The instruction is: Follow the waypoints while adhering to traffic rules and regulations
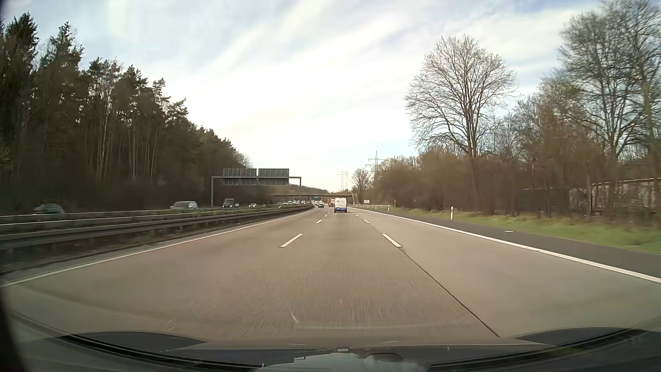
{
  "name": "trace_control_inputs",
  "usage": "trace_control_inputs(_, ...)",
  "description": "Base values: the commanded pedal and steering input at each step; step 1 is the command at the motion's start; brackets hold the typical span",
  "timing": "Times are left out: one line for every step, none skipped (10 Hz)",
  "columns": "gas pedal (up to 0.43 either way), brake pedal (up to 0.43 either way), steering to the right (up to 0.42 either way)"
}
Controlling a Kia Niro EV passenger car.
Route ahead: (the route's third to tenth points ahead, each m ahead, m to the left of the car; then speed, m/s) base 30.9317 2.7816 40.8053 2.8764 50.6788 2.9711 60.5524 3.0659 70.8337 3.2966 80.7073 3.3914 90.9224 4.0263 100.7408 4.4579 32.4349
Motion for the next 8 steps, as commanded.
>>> trace_control_inputs(0.287, 0.0, -0.006)
trace_control_inputs(0.287, 0.0, -0.006)
trace_control_inputs(0.287, 0.0, -0.006)
trace_control_inputs(0.287, 0.0, -0.006)
trace_control_inputs(0.287, 0.0, -0.006)
trace_control_inputs(0.287, 0.0, -0.006)
trace_control_inputs(0.287, 0.0, -0.006)
trace_control_inputs(0.287, 0.0, -0.006)
